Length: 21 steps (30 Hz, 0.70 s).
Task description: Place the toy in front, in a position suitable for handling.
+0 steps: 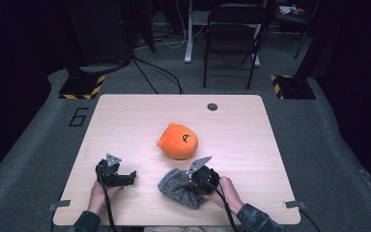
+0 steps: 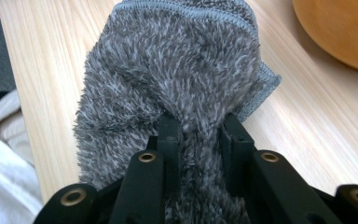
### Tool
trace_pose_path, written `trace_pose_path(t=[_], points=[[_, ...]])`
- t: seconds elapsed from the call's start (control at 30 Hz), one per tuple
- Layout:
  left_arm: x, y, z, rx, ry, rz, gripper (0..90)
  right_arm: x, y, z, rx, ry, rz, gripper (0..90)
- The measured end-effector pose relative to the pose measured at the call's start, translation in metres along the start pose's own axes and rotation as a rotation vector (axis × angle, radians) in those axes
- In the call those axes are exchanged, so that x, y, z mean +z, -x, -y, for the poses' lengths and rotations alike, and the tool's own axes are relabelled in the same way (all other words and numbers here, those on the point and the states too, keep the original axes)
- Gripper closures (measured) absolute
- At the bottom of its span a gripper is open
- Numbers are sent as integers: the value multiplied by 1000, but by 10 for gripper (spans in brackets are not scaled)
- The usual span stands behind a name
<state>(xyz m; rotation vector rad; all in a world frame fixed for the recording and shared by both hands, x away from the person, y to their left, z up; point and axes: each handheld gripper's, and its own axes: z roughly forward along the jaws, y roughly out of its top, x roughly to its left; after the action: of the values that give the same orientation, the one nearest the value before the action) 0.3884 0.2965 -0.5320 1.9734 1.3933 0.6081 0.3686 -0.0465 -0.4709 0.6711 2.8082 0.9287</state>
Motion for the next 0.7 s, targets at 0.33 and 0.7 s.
trace_pose_path(t=[0.33, 0.7], points=[[0, 0, 0, 0, 0, 0, 0, -26, 10, 15, 50, 24, 32, 732], [0, 0, 0, 1, -2, 2, 0, -46, 24, 37, 82, 18, 91, 731]])
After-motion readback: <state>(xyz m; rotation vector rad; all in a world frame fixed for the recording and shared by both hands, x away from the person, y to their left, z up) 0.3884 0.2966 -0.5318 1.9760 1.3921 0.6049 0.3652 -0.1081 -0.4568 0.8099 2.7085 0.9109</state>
